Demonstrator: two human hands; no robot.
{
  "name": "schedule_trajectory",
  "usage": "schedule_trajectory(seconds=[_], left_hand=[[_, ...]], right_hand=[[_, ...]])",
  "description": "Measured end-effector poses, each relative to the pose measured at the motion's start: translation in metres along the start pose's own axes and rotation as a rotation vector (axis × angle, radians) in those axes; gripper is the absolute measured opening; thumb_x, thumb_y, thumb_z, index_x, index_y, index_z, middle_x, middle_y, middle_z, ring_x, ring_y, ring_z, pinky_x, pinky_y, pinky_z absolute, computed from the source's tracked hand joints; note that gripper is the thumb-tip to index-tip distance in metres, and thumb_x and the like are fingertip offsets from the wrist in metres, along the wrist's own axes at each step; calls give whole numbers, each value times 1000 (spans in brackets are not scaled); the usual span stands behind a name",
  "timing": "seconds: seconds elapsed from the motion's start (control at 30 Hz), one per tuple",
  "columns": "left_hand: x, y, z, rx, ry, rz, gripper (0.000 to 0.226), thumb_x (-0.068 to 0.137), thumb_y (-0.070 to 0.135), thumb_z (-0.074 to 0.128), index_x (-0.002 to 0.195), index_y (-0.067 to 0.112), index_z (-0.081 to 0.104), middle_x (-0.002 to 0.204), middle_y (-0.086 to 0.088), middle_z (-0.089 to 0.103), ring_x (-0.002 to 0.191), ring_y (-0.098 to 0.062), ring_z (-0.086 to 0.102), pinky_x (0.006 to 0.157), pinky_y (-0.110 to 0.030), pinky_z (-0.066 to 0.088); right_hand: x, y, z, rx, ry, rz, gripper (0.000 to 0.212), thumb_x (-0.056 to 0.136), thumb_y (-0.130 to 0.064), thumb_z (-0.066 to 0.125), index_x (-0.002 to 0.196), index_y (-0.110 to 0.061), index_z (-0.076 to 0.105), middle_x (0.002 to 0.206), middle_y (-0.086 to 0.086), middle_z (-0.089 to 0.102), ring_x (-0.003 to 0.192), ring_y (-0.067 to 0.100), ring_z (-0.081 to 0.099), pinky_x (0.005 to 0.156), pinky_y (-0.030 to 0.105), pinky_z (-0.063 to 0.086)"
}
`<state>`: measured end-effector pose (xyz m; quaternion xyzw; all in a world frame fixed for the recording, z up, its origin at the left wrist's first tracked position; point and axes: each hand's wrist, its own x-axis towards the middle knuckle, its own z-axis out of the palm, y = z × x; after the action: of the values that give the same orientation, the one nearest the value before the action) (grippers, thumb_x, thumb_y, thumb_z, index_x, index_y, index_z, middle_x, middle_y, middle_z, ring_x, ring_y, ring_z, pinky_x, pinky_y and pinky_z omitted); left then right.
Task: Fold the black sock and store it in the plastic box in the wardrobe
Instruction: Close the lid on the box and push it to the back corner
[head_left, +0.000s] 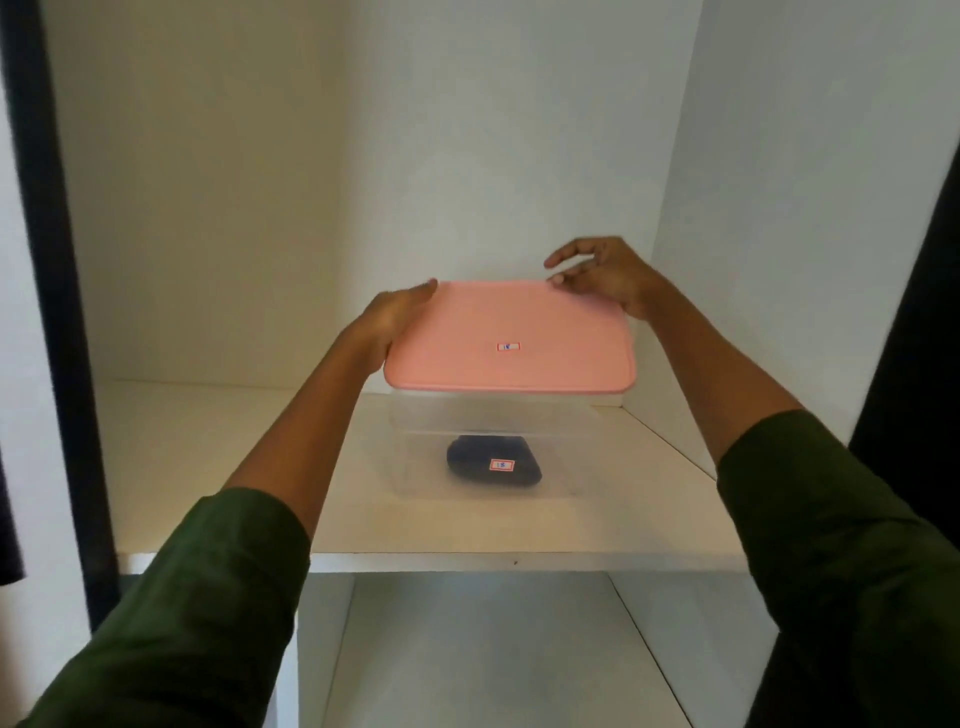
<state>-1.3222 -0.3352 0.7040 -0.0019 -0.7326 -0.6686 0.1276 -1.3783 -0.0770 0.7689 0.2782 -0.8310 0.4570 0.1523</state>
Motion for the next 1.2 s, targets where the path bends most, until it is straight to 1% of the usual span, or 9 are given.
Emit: schedule_trajectory(seconds=[0.13, 0.23, 0.33, 0.43, 0.6, 0.77, 0.9, 1.1, 1.2], left_hand=[[4, -23, -13, 51, 171, -95, 40, 95, 21, 48, 122, -9, 53, 106, -19, 59, 91, -28, 56, 87, -43, 49], [4, -40, -21, 34, 171, -181, 37, 97, 13, 45, 127, -10, 47, 105, -19, 53, 93, -27, 53, 83, -41, 45], [8, -54, -22, 41, 183, -229, 38, 96, 9, 42, 131, -8, 42, 107, -19, 51, 92, -27, 52, 79, -38, 43], [12, -58, -20, 40, 139, -267, 37, 94, 5, 40, 129, -7, 44, 106, -19, 53, 94, -29, 53, 82, -38, 44], [20, -53, -16, 101, 99, -202, 11, 89, -3, 47, 98, -3, 53, 84, -14, 54, 68, -22, 53, 59, -27, 46], [28, -62, -9, 332, 123, -180, 13, 84, 7, 55, 95, -1, 53, 98, -16, 55, 63, -19, 48, 50, -26, 38], [34, -67, -8, 363, 128, -163, 22, 85, 18, 64, 96, 0, 58, 96, -13, 55, 58, -19, 46, 46, -25, 35], [37, -68, -8, 407, 190, -117, 40, 80, 29, 72, 100, -6, 65, 92, -16, 65, 70, -31, 64, 61, -34, 55], [37, -66, -9, 447, 203, -115, 35, 78, 23, 75, 96, -5, 66, 89, -15, 68, 69, -30, 67, 65, -36, 58]], right_hand=[[3, 21, 33, 30, 22, 159, 13, 75, -9, 77, 82, -18, 71, 67, -4, 69, 58, 5, 62, 60, 18, 48], [-4, 32, 45, -108, 49, 362, 22, 78, -25, 76, 93, -11, 68, 79, 2, 63, 70, 15, 59, 54, 21, 45], [-9, 37, 44, -83, -28, 479, 23, 85, -18, 69, 99, -1, 62, 100, 15, 64, 75, 21, 59, 59, 25, 50], [-10, 45, 43, -146, 81, 461, 31, 85, -12, 69, 110, 5, 65, 111, 21, 66, 84, 24, 61, 71, 30, 51], [-17, 64, 40, -276, 207, 429, 32, 79, -15, 74, 106, 3, 71, 109, 21, 70, 82, 24, 60, 79, 35, 56], [-26, 77, 48, -405, 137, 499, 29, 77, -14, 76, 101, 2, 73, 89, 17, 71, 51, 13, 54, 45, 19, 50], [-30, 88, 46, -436, 119, 547, 28, 78, -15, 74, 101, 1, 74, 81, 13, 70, 47, 12, 48, 48, 20, 44], [-31, 80, 42, -347, 37, 625, 29, 80, -8, 73, 106, 6, 69, 93, 17, 66, 60, 16, 57, 49, 24, 51], [-29, 76, 41, -375, -12, 636, 28, 82, -6, 71, 107, 6, 67, 79, 11, 63, 57, 15, 58, 45, 23, 52]])
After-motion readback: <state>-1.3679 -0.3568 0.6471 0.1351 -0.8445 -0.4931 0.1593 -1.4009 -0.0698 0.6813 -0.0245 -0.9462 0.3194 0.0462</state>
